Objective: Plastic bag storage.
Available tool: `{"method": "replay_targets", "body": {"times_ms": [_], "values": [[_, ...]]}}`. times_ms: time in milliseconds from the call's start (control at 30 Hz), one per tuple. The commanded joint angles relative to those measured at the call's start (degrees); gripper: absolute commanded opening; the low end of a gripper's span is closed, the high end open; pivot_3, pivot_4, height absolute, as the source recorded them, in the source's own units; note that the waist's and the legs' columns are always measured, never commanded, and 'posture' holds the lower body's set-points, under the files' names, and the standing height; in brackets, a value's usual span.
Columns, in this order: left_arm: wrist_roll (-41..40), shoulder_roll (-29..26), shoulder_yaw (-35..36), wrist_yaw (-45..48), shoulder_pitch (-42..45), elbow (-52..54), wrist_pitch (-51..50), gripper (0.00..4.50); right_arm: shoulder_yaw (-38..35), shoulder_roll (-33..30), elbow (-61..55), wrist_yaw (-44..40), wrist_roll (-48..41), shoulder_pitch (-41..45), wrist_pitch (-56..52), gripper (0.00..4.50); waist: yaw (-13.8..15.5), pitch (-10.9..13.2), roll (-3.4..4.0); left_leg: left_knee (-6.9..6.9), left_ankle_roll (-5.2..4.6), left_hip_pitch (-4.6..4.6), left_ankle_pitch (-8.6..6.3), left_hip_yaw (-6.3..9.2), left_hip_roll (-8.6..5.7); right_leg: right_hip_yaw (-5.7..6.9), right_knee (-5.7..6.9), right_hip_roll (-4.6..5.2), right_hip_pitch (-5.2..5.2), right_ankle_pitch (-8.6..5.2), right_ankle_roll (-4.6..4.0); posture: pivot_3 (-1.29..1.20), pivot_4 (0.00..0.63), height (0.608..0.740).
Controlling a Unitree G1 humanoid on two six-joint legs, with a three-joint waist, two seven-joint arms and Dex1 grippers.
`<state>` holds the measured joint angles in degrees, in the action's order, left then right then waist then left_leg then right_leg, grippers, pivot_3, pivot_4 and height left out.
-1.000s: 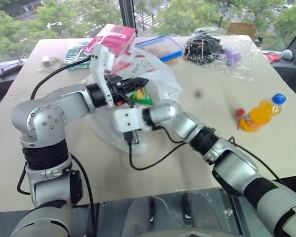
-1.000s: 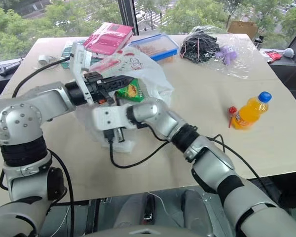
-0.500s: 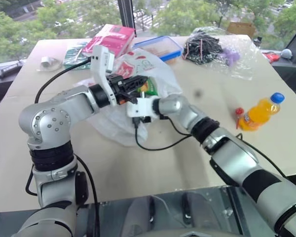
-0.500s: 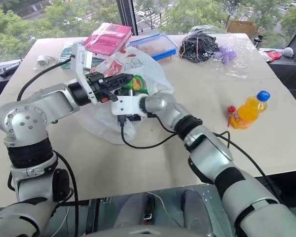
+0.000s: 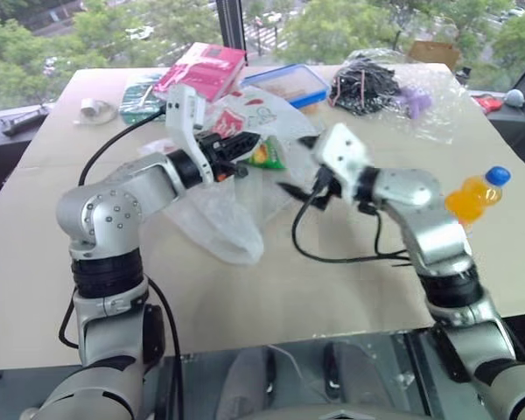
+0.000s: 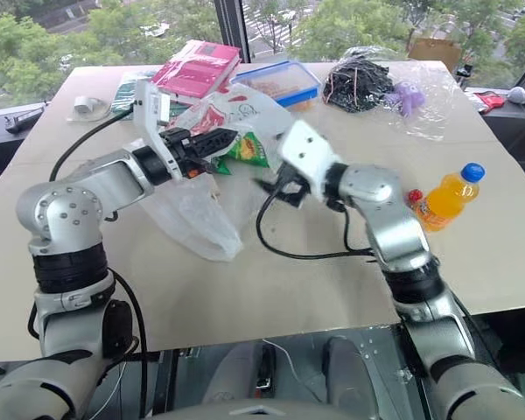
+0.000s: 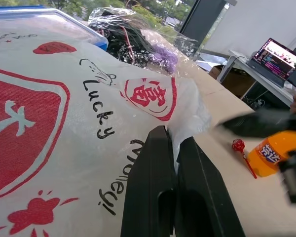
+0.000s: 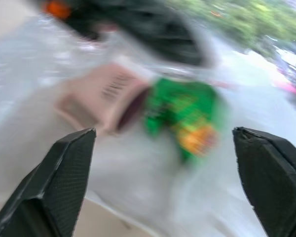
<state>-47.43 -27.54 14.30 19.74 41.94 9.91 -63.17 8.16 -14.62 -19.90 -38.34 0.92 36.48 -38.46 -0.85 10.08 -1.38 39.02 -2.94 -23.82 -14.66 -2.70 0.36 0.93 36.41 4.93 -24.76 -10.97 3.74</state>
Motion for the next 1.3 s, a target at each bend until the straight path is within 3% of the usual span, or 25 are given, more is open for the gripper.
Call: {"method": "replay_targets", "body": {"times_ms": [33,100,200,300,400,500,633,867,1300], "values": [[0.43,0.46,-0.52,1.06,1.5,-0.4,2.0,0.0,-6.56,2.11,-11.71,14.39,7.35,-5.03,-14.73,4.5,0.26,-0.01,0.0,0.0,0.0,0.0,0.0,0.01,0.0,0.01,0.01,0.0,0.0,-0.01,-0.02,0.0,0.15,0.74],[0.79,0.74,-1.1,1.48,1.52,-0.8,2.5,0.0,-5.8,0.96,-16.73,18.77,11.97,-6.92,-22.85,4.5,0.44,-0.01,0.0,0.03,-0.01,-0.02,0.0,0.0,-0.03,0.0,0.02,0.03,0.0,-0.01,-0.01,0.0,0.15,0.74],[1.11,1.13,-1.56,1.98,1.67,-1.39,2.89,0.0,-7.79,-1.11,-22.51,16.86,9.38,-11.09,-30.8,4.5,0.41,-0.01,0.0,0.05,-0.02,-0.03,0.0,-0.01,-0.1,0.0,-0.01,0.03,0.0,-0.01,-0.01,0.0,0.15,0.74],[1.57,1.41,-2.18,2.72,1.86,-1.93,3.23,0.0,-11.21,-1.78,-23.15,20.93,11.58,-14.61,-35.97,4.5,0.37,-0.03,-0.01,0.05,-0.03,-0.02,0.0,0.0,-0.13,0.01,-0.03,-0.03,0.03,-0.01,-0.01,0.0,0.15,0.74],[1.96,1.29,-2.59,3.33,1.88,-2.07,3.59,0.0,-13.24,-3.06,-24.69,22.4,11.36,-15.26,-34.45,4.5,0.19,-0.02,0.0,0.06,-0.05,-0.01,0.0,-0.03,-0.16,-0.02,-0.03,-0.02,0.04,-0.01,0.0,0.0,0.15,0.74],[2.23,1.13,-2.48,3.83,1.93,-2.49,3.65,0.0,-19.07,-1.55,-29.83,19.21,6.18,-10.51,-32.94,4.5,-0.09,0.0,0.03,0.07,-0.05,0.0,0.0,-0.03,-0.14,-0.05,-0.02,-0.06,0.03,-0.02,0.01,0.0,0.15,0.74],[2.52,1.24,-2.9,4.54,2.04,-3.06,3.91,0.0,-23.87,-5.17,-32.87,18.6,4.36,-6.87,-31.71,4.5,0.23,0.02,0.06,0.06,-0.06,-0.01,-0.01,0.02,-0.09,-0.03,-0.05,-0.11,0.02,-0.02,0.02,0.0,0.15,0.74],[3.34,2.17,-3.53,5.5,2.75,-4.34,4.63,0.0,-31.52,-9.72,-30.91,23.29,7.05,-10.72,-34.12,4.5,0.84,0.0,0.04,0.07,-0.19,-0.07,-0.08,0.0,-0.14,0.02,-0.26,-0.02,0.12,-0.01,0.03,0.0,0.15,0.74],[3.46,2.24,-3.45,5.73,2.68,-4.33,4.36,0.0,-38.81,-0.84,-26.15,22.86,-0.08,-15.87,-36.37,4.5,0.24,0.0,0.04,0.07,-0.21,-0.04,-0.09,-0.04,-0.08,-0.05,-0.23,-0.06,0.11,-0.01,0.03,0.0,0.15,0.74]]}}
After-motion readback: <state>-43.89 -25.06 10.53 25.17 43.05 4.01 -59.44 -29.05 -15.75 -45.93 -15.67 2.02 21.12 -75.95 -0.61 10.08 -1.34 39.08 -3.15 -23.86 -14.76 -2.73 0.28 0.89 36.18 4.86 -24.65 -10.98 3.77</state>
